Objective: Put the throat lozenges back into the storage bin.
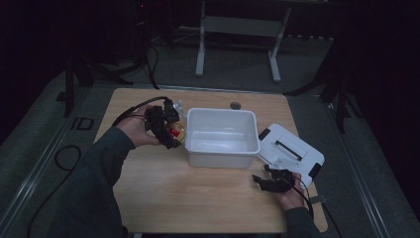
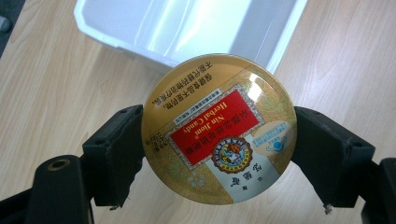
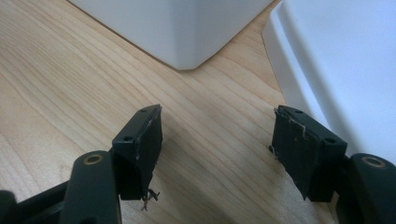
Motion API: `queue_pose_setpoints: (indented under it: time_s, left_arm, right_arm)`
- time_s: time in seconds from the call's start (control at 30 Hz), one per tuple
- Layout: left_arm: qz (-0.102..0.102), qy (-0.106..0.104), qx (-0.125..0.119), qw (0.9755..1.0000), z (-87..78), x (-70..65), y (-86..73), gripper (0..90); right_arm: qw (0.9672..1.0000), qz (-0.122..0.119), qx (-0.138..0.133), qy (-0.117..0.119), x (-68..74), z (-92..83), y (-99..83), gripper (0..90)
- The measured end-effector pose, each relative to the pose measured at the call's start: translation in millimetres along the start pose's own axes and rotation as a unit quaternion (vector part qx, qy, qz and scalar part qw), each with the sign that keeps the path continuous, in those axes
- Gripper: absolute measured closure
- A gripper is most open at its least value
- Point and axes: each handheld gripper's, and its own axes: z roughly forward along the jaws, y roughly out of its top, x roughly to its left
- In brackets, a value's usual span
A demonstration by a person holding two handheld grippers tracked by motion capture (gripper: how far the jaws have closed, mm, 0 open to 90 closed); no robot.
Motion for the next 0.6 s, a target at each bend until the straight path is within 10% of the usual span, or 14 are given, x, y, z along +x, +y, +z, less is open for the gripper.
queue_pose_setpoints:
  time_s: [0.6]
  left_arm:
    - [0.014,-0.002,0.008,0.9999,8.1,-1.8,23.1,20.7]
  right_arm:
    - [1.0,0.0,0.0,0.0,0.0,0.0,0.0,32.8]
